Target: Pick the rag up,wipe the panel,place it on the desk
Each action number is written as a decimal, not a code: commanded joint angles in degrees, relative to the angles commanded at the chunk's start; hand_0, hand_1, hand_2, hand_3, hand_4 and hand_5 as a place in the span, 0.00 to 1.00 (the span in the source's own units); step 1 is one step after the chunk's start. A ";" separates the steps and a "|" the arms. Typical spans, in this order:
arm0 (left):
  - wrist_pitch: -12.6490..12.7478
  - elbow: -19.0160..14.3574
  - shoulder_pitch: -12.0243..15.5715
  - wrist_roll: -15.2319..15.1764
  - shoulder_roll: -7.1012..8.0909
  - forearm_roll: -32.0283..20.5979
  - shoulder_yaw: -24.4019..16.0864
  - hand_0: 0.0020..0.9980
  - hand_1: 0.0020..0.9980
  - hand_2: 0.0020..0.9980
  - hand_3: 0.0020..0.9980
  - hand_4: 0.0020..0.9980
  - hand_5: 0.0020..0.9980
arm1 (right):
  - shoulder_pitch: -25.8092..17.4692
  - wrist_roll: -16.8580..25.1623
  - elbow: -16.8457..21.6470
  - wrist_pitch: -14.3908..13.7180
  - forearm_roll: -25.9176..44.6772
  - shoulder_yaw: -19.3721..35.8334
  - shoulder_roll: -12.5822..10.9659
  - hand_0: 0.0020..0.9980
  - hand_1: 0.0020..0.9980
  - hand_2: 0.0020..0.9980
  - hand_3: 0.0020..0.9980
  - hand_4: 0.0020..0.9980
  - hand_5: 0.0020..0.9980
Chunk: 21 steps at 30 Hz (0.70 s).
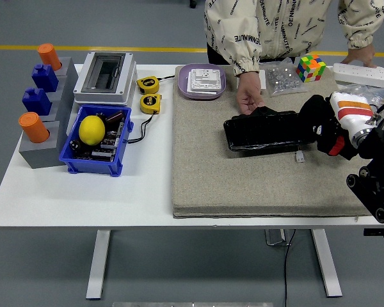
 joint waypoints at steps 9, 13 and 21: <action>0.00 0.01 0.09 0.00 0.04 0.04 0.09 0.64 0.66 0.69 0.57 0.61 0.51 | 0.13 -0.15 1.59 -0.01 0.09 -1.94 2.72 0.19 0.28 0.33 0.33 0.89 0.06; 0.01 0.00 0.12 0.00 0.03 0.07 0.06 0.64 0.66 0.69 0.57 0.61 0.51 | 0.35 -0.36 2.96 -0.02 -0.05 -3.94 3.85 0.19 0.28 0.33 0.33 0.89 0.06; 0.00 -0.01 0.00 0.00 0.10 0.04 0.25 0.64 0.66 0.69 0.57 0.61 0.51 | 2.49 -0.66 3.62 0.05 0.44 -7.40 7.01 0.20 0.28 0.33 0.33 0.89 0.06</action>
